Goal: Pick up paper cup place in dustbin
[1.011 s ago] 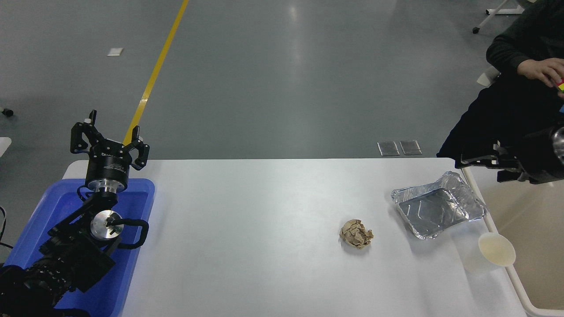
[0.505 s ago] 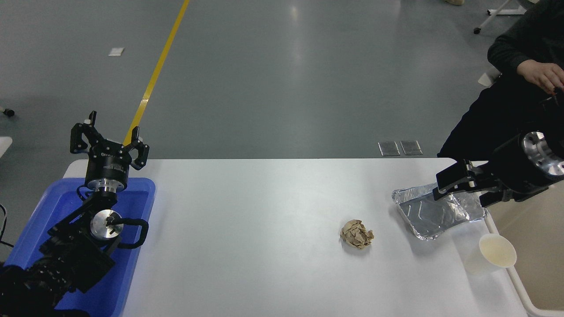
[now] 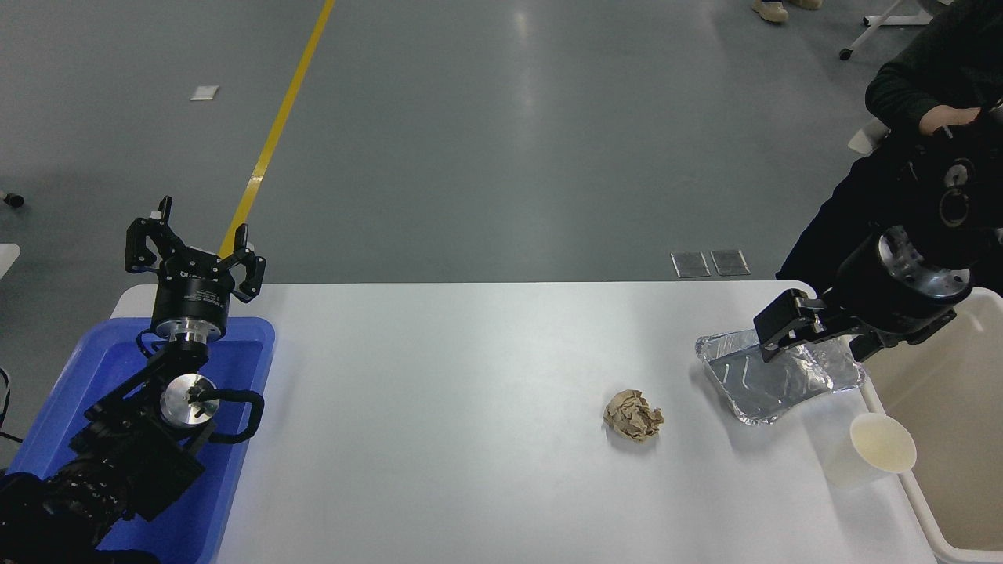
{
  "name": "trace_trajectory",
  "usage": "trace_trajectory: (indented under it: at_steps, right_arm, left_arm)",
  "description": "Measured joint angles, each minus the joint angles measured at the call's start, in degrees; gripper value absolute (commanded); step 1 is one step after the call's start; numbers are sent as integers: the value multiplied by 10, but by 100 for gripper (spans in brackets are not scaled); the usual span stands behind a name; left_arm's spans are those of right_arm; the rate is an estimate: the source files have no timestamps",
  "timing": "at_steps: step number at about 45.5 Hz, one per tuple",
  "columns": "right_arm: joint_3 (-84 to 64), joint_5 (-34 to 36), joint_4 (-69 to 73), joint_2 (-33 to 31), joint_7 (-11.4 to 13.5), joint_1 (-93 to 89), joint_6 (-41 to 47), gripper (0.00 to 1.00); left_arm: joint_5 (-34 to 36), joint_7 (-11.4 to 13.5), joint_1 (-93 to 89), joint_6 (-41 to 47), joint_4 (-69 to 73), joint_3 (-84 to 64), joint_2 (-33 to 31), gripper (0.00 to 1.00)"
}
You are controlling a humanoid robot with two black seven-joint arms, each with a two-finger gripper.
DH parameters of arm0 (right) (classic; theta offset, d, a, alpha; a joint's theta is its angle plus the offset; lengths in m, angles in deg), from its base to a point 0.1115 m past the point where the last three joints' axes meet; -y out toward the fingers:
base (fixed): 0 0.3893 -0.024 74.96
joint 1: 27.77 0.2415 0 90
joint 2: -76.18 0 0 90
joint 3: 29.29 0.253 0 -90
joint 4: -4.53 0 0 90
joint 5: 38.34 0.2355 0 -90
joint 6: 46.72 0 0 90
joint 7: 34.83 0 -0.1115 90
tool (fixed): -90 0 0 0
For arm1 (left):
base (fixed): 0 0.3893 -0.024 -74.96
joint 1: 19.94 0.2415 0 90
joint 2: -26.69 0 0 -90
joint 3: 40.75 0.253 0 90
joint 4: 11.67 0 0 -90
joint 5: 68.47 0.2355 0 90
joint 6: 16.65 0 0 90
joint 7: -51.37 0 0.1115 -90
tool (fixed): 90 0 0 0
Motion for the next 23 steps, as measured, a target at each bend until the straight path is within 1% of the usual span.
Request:
trace_trajectory:
  at_steps: [15, 18, 23]
  right_arm:
    - [-18, -2, -4, 0, -1, -5, -7, 100]
    - [-21, -13, -4, -9, -1, -8, -7, 100]
    - [-23, -51, -6, -38, -1, -24, -12, 100]
  left_arm:
    - [0, 0, 0, 0, 0, 0, 0, 99]
    - [0, 0, 0, 0, 0, 0, 0, 99]
    - [0, 0, 0, 0, 0, 0, 0, 99]
